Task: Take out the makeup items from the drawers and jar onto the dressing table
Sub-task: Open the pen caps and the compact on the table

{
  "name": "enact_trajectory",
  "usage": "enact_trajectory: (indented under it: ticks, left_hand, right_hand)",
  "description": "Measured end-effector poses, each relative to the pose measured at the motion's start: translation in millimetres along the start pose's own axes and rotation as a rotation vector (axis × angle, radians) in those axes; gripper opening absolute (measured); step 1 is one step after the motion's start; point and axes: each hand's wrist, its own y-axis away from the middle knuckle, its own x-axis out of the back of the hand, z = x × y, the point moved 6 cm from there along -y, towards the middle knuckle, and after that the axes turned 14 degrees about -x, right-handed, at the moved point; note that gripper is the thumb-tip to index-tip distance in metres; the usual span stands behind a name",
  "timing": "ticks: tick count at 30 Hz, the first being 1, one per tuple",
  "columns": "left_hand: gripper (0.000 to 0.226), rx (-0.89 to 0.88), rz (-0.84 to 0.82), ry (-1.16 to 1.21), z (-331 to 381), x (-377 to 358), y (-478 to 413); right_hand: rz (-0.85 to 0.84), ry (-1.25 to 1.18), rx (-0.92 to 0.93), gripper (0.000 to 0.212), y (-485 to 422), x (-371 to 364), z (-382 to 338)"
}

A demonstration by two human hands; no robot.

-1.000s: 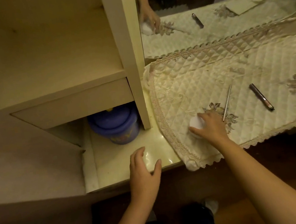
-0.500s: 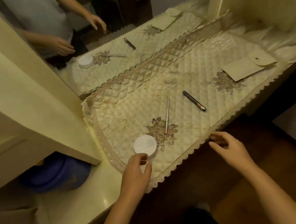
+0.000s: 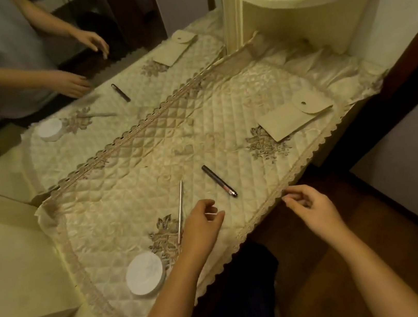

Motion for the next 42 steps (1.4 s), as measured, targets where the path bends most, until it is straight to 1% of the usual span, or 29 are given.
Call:
enact_trajectory:
  ticks: [2, 4, 6, 8, 9, 11, 13, 14, 18, 19, 21, 22, 25, 27, 30, 33, 36, 38, 40, 41, 42]
  left_hand:
    - [0.038, -0.063, -0.019, -0.061, 1.7, -12.6, -29.6]
    - [0.047, -0.166, -0.067, -0.203, 1.6, -23.0, -57.5]
    - [0.055, -0.259, -0.163, -0.375, -1.1, -31.3, -77.2]
    - [0.055, -0.309, -0.237, -0.516, -9.3, -38.6, -88.9]
    - [0.052, -0.318, -0.244, -0.56, -11.0, -39.5, -93.3]
    - [0.039, -0.352, -0.212, -0.617, -6.1, -37.7, -100.1]
    - [0.018, -0.39, -0.134, -0.654, -0.8, -35.8, -103.5]
    - [0.015, -0.399, -0.098, -0.659, -0.3, -35.0, -104.9]
    - [0.022, -0.318, -0.003, -0.678, 3.3, -30.1, -113.1]
    - [0.021, -0.285, 0.033, -0.65, 6.8, -27.5, -115.5]
    - [0.015, -0.17, 0.164, -0.474, 17.3, -18.2, -119.0]
    - [0.013, -0.081, 0.261, -0.329, 21.7, -12.5, -119.5]
    - [0.006, 0.204, 0.563, 0.249, 34.3, -8.9, -116.1]
    - [0.01, 0.294, 0.719, 0.514, 47.6, -13.6, -113.8]
    - [0.015, 0.349, 0.818, 0.745, 69.1, -27.1, -114.0]
    - [0.015, 0.358, 0.87, 0.855, 83.5, -43.0, -116.1]
    - [0.019, 0.375, 0.931, 0.985, 92.0, -57.2, -116.1]
    - [0.025, 0.398, 0.979, 0.971, 93.7, -62.5, -111.7]
    - [0.042, 0.429, 1.038, 0.835, 92.3, -62.0, -101.9]
    - [0.051, 0.441, 1.052, 0.685, 91.8, -58.6, -95.3]
    - [0.059, 0.454, 1.037, 0.482, 93.4, -53.6, -89.1]
  right_hand:
    - [-0.042, 0.016, -0.001, 0.027, -21.4, -1.4, -16.1]
    - [-0.092, 0.05, 0.003, 0.027, -45.3, -6.0, -35.4]
    - [-0.14, 0.114, 0.007, 0.028, -69.4, -14.6, -54.1]
    - [-0.188, 0.186, 0.026, 0.028, -92.0, -24.8, -72.5]
    - [-0.211, 0.211, 0.039, 0.027, -101.9, -29.4, -81.3]
    - [-0.26, 0.231, 0.051, 0.027, -118.4, -37.6, -93.5]
    - [-0.297, 0.217, 0.036, 0.024, -130.1, -42.0, -98.6]
    - [-0.317, 0.201, 0.024, 0.022, -134.8, -43.5, -99.3]
    - [-0.413, 0.186, 0.024, 0.014, -147.1, -48.3, -111.7]
    - [-0.442, 0.176, 0.027, 0.014, -149.0, -48.5, -117.9]
    - [-0.514, 0.136, 0.028, 0.012, -151.7, -48.5, -131.9]
    - [-0.556, 0.122, 0.034, 0.012, -152.3, -48.3, -138.9]
    - [-0.683, 0.144, 0.071, 0.013, -152.2, -47.5, -156.4]
    - [-0.77, 0.18, 0.092, 0.017, -150.6, -46.4, -164.0]
    - [-0.861, 0.217, 0.122, 0.019, -151.2, -41.1, -169.6]
    - [-0.901, 0.176, 0.107, 0.014, -157.1, -32.0, -172.3]
    - [-0.937, 0.14, 0.077, 0.016, -166.8, -23.7, -173.2]
    - [-0.942, 0.143, 0.066, 0.016, -173.8, -17.6, -174.2]
    - [-0.935, 0.141, 0.076, 0.016, -180.0, -12.3, -177.8]
    - [-0.933, 0.144, 0.097, 0.016, -182.6, -10.4, -180.6]
    - [-0.935, 0.151, 0.121, 0.017, -184.1, -9.2, -183.9]
